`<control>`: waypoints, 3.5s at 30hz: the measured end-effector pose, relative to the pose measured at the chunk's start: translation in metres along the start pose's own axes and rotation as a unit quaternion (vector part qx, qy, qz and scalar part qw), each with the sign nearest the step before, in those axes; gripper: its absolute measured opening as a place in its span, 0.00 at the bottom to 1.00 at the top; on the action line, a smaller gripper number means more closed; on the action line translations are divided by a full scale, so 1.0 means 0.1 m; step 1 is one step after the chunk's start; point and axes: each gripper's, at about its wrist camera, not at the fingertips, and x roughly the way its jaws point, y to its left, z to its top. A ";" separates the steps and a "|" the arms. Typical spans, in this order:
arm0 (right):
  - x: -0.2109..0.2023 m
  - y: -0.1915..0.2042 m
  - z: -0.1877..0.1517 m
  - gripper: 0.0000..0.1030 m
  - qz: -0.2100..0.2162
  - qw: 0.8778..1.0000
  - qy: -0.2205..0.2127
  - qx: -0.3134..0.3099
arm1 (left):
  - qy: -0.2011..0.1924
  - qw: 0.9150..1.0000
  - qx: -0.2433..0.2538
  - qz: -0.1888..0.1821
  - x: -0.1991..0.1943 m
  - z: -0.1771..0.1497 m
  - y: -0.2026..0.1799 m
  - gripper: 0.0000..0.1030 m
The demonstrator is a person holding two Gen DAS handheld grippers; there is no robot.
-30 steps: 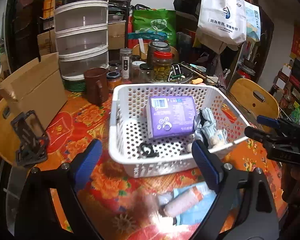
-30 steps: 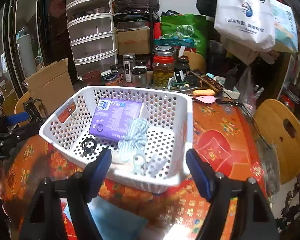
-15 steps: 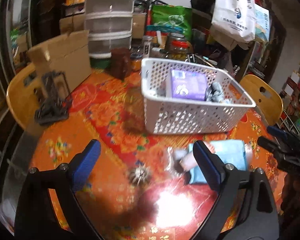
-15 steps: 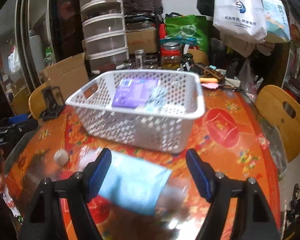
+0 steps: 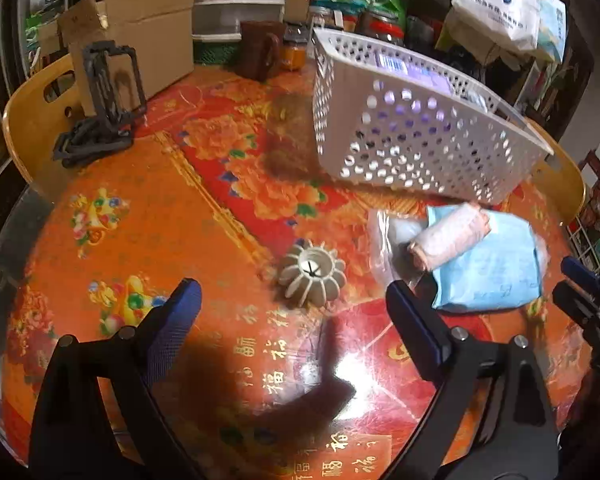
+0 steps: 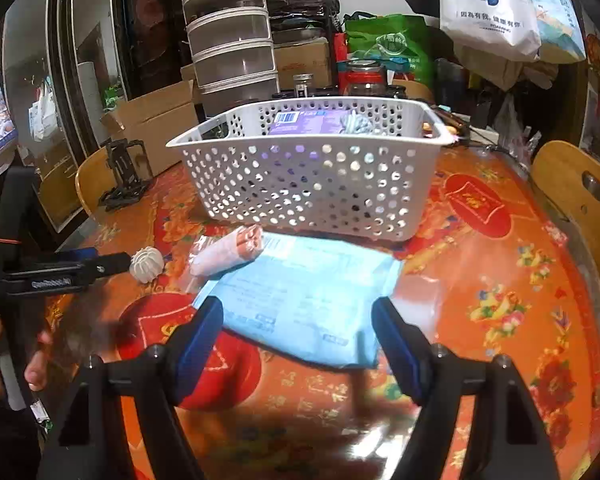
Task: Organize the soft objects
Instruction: 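Withdraw both grippers from the basket, then grasp the white ribbed object with the left gripper while the right grasps the pink roll, then carry the ribbed object and pink roll into the basket and open both grippers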
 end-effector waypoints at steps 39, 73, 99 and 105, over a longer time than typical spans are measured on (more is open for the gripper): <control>1.07 0.95 0.29 0.74 -0.018 0.990 0.056 -0.129 | 0.045 0.999 0.015 0.001 0.47 0.00 0.18 0.90; 0.54 0.63 0.23 0.69 -0.015 0.994 0.009 -0.107 | 0.008 0.999 0.053 0.001 0.40 -0.01 -0.16 0.39; -0.37 0.17 0.60 0.69 -0.032 0.994 -0.081 -0.067 | -0.109 0.990 0.087 -0.027 -0.85 0.64 -0.62 0.39; -0.52 -0.01 0.96 0.69 -0.033 0.993 -0.095 -0.052 | -0.124 0.988 0.087 -0.038 -1.02 1.16 -0.75 0.39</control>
